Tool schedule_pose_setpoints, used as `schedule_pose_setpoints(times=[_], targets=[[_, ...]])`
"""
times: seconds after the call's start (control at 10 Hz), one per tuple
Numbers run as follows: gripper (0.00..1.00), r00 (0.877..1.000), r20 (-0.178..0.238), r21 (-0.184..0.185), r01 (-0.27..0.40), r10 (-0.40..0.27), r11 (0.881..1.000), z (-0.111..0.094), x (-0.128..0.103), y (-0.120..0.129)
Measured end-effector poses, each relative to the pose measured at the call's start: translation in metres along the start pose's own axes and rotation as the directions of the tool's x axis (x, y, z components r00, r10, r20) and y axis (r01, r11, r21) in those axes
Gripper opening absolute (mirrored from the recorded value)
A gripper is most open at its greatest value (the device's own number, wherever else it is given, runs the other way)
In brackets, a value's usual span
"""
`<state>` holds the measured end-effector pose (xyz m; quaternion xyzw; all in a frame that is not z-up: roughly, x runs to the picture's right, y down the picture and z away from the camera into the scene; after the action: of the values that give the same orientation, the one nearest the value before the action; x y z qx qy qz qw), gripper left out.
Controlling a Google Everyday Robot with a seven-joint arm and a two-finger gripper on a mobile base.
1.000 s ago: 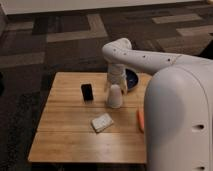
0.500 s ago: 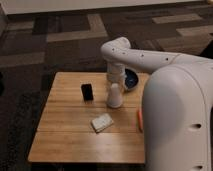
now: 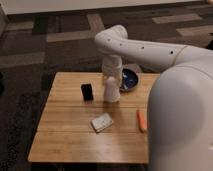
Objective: Place the ceramic cup over the eraser
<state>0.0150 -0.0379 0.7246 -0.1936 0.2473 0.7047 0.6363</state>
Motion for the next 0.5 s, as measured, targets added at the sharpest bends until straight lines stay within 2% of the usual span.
schedule_pose_setpoints(times=[0.2,0.5], targets=[[0.00,0.998,0.064,-0.018,0.015,-0.014,1.000,-0.033,-0.002,0.010],[0.00,0.997,0.072,-0.020,0.014,-0.013,1.000,-0.035,-0.003,0.010]])
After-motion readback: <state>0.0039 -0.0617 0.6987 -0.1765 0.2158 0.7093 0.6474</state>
